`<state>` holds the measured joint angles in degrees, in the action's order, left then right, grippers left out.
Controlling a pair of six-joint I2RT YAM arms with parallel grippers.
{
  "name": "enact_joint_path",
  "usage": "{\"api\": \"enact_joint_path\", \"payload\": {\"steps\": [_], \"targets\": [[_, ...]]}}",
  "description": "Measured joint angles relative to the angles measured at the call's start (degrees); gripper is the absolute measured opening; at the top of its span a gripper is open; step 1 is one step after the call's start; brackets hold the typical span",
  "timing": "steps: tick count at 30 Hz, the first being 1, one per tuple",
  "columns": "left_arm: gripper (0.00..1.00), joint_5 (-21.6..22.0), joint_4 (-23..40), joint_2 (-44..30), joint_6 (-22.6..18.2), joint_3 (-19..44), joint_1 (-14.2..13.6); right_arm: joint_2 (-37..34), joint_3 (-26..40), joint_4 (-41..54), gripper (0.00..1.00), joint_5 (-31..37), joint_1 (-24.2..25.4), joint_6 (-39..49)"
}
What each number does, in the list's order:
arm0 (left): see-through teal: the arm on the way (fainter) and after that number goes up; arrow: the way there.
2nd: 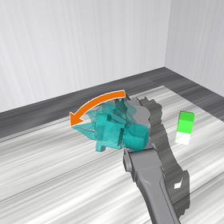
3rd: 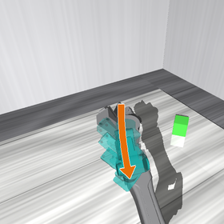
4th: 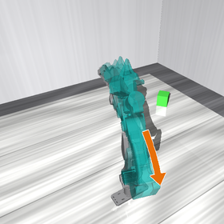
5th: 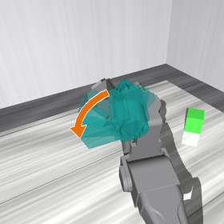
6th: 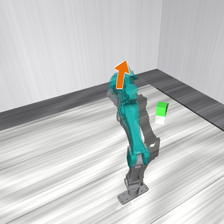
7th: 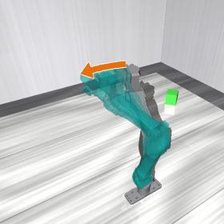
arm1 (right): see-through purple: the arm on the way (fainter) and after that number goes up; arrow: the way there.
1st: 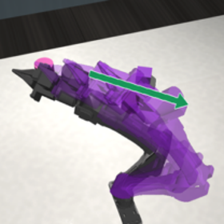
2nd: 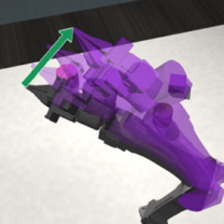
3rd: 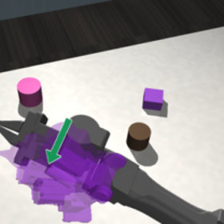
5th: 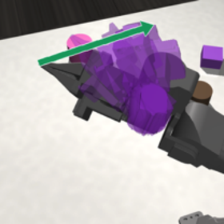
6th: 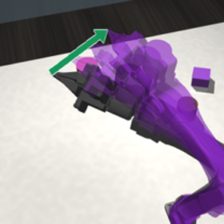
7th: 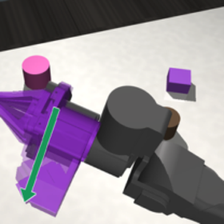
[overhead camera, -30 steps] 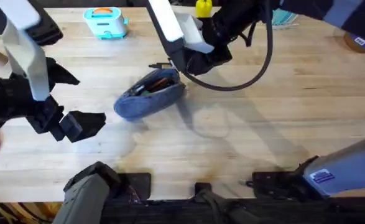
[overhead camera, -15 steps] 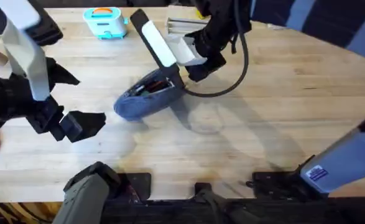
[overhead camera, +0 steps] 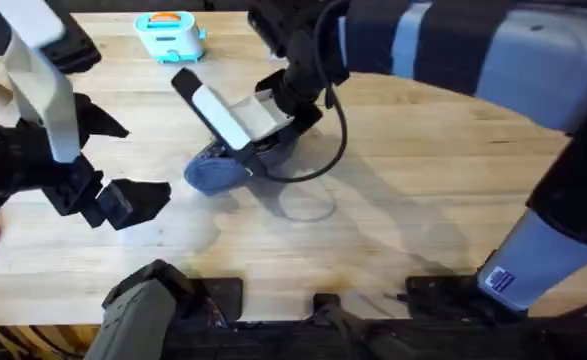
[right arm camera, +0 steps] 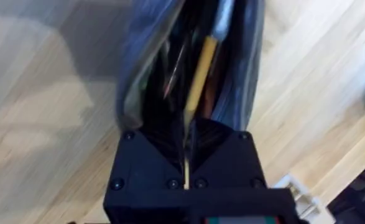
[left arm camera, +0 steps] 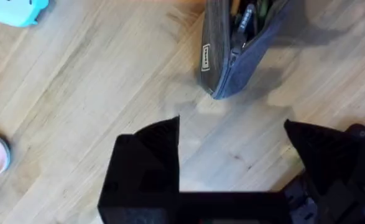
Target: Unzip the bag, pick up the pens from the table one at a time and place them inside, then zip the bag closed.
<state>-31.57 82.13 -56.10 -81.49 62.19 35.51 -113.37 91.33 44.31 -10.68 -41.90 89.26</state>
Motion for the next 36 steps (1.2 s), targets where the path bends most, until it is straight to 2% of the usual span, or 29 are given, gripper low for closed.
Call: {"api": "enact_joint_path", "payload": {"steps": [9,15,16,17,19,20,21,23,36], "targets": [[0.993,0.0,0.0,0.0,0.0,0.0,0.0,-1.8,0.0,-4.5,0.032,0.4,-4.5,0.4],[0.993,0.0,0.0,0.0,0.0,0.0,0.0,-2.0,0.0,-5.4,0.033,0.3,-5.2,-0.5],[0.993,0.0,0.0,0.0,0.0,0.0,0.0,-2.0,0.0,-5.4,0.057,0.3,-5.2,-0.7],[0.993,0.0,0.0,0.0,0.0,0.0,0.0,-2.0,0.0,-5.5,0.149,0.3,-5.2,-0.9],[0.993,0.0,0.0,0.0,0.0,0.0,0.0,-2.0,0.1,-6.5,0.441,0.3,-5.2,-0.9],[0.993,0.0,0.4,0.0,0.0,0.0,0.0,-1.9,0.6,-7.1,0.854,0.1,-5.2,-1.0],[0.993,0.0,0.5,0.0,0.0,0.0,0.0,-1.7,0.8,-7.0,0.963,0.0,-5.2,-0.9],[0.993,0.0,0.6,0.0,0.0,0.0,0.0,-1.5,0.8,-6.5,0.994,-0.1,-5.2,-1.0],[0.993,0.0,0.6,0.0,0.0,0.0,0.0,-1.4,0.8,-6.2,0.997,-0.8,-4.8,-1.4]]}}
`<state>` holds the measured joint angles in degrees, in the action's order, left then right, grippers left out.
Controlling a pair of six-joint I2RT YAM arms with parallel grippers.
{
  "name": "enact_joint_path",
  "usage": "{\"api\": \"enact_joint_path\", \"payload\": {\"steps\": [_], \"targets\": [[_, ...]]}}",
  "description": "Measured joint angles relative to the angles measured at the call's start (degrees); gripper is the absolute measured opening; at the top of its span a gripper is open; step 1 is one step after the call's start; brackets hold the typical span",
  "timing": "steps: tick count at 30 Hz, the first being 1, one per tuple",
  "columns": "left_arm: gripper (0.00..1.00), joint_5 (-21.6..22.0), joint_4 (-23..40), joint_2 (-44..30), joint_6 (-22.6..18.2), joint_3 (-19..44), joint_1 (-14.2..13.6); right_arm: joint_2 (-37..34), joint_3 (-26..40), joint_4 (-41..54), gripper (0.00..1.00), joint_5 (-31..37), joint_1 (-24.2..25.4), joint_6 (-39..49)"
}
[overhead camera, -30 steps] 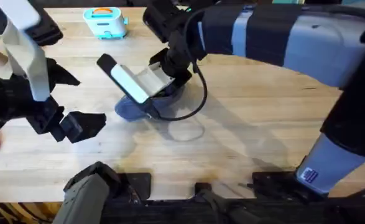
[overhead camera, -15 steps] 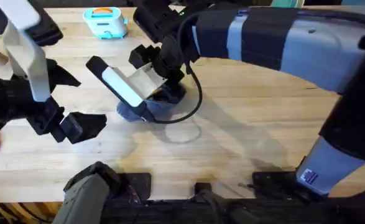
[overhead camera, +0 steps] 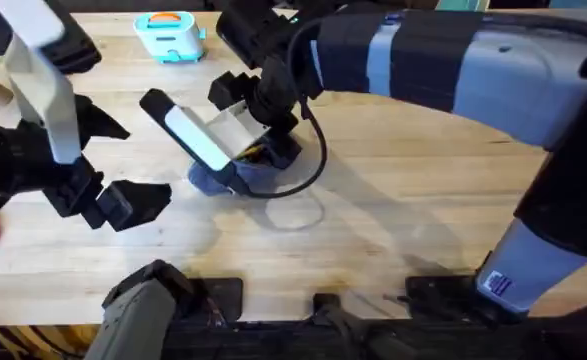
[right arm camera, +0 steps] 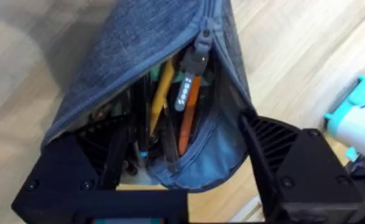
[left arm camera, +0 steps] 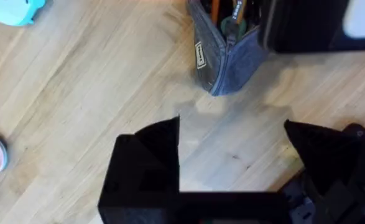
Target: Unzip the bag, pick up the pens from the table one at a time and place them inside, then zip the bag closed.
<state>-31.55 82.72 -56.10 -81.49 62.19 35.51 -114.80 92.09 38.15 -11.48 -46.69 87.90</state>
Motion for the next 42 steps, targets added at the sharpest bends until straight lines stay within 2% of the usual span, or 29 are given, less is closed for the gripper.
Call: {"api": "enact_joint_path", "payload": {"steps": [6,7,8,12,16,20,24,26,32,33,42], "targets": [[0.993,0.1,-0.4,0.0,-0.6,0.0,0.0,1.9,0.0,0.5,0.998,-2.7,2.1,-7.3],[0.993,0.0,-0.4,-0.1,-1.3,0.0,0.0,2.6,0.0,0.6,0.998,-3.2,2.6,-9.4],[0.993,0.0,-0.4,-1.2,-3.8,0.0,0.1,5.0,0.0,0.6,0.997,-4.0,4.0,-15.8],[0.993,-0.5,0.2,-5.6,-7.5,0.0,1.6,8.4,0.0,0.7,0.998,-4.5,6.1,-24.4],[0.993,-3.0,2.8,-11.6,-14.3,0.0,5.7,11.3,0.0,0.7,0.998,-4.8,8.3,-34.4],[0.993,-6.8,5.7,-17.7,-24.2,0.0,10.4,12.7,0.0,1.0,0.998,-4.9,10.3,-46.7],[0.993,-9.6,6.1,-23.2,-31.8,0.0,13.4,12.7,0.0,1.3,0.998,-4.9,11.4,-60.2],[0.994,-10.3,5.7,-25.9,-33.8,0.0,14.0,12.7,0.0,1.3,0.998,-5.5,11.3,-66.6],[0.993,-11.4,4.9,-34.4,-36.4,0.0,14.7,12.7,-0.1,1.4,0.998,-12.8,10.5,-81.8],[0.993,-11.8,4.3,-37.5,-36.5,0.0,14.7,12.7,-0.1,1.5,0.998,-15.7,9.6,-88.2],[0.993,-14.0,0.3,-39.2,-36.5,0.0,14.7,11.9,-0.1,1.5,0.997,-18.6,5.4,-102.9]]}}
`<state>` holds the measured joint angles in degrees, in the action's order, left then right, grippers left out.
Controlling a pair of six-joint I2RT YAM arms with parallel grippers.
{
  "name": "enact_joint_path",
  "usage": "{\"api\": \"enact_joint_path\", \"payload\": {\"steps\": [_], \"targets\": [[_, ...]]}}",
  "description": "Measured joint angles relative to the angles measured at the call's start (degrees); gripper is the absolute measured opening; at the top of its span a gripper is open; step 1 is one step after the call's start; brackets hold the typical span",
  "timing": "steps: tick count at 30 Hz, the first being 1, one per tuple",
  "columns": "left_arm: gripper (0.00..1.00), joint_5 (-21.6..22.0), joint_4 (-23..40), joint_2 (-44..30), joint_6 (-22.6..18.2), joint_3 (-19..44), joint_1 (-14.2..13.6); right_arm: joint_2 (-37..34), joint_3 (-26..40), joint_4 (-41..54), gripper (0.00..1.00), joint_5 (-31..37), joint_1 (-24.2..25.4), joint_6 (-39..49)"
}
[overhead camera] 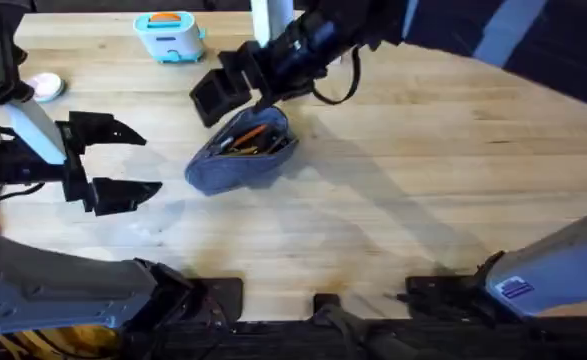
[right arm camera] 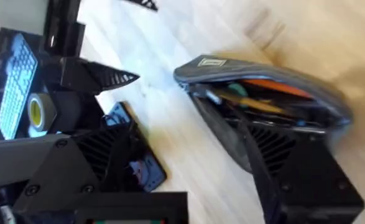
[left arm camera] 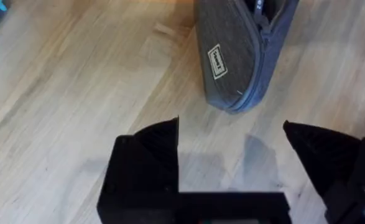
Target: Unzip the bag, pick up the pens from the table one at a time and place them inside, then zip the bag closed.
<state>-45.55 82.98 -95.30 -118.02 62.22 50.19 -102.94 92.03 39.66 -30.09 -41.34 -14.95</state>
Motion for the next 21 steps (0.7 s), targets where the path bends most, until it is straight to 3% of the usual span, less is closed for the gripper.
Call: {"api": "enact_joint_path", "payload": {"steps": [5,21], "targets": [[0.993,-1.4,-0.3,0.0,0.0,0.0,0.0,-2.5,0.0,0.0,0.997,-0.5,-3.7,-4.2],[0.993,-2.9,-0.5,0.0,0.0,0.0,-1.9,-11.3,0.0,-4.3,0.997,-1.2,-3.7,-9.4]]}}
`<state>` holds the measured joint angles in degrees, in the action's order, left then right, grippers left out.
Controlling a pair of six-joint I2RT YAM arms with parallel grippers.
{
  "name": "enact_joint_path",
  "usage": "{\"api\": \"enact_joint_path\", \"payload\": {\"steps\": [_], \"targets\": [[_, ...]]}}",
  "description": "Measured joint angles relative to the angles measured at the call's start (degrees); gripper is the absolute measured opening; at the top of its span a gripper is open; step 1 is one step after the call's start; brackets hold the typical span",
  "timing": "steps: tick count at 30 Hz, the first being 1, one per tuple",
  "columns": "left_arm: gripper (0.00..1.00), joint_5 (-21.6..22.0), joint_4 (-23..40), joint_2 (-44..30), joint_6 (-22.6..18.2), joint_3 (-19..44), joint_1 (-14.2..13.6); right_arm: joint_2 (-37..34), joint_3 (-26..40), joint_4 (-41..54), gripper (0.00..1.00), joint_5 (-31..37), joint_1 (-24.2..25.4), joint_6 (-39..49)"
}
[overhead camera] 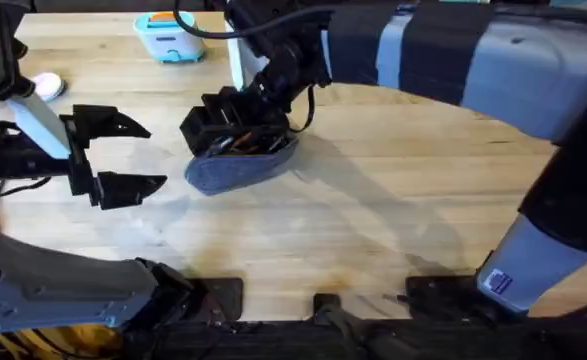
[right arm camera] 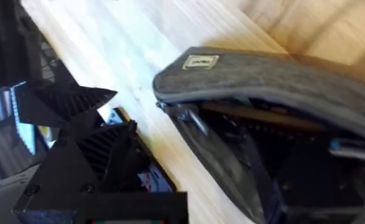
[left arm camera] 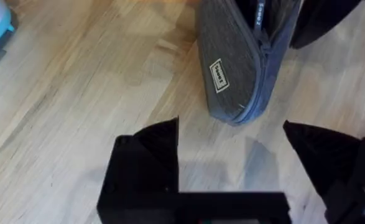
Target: Unzip the bag, pick up the pens from the table one at a time and place them inside, then zip the bag closed.
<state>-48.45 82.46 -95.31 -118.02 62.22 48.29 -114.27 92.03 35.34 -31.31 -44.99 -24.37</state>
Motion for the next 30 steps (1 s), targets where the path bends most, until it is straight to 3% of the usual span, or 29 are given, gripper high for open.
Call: {"api": "enact_joint_path", "payload": {"steps": [17,30], "targets": [[0.993,0.0,0.0,0.0,0.0,0.0,0.0,-2.2,0.0,-8.2,0.997,-17.0,0.0,-1.4],[0.993,0.0,0.0,0.0,0.0,0.0,0.0,-2.2,0.0,-9.8,0.996,-19.6,0.0,-1.4]]}}
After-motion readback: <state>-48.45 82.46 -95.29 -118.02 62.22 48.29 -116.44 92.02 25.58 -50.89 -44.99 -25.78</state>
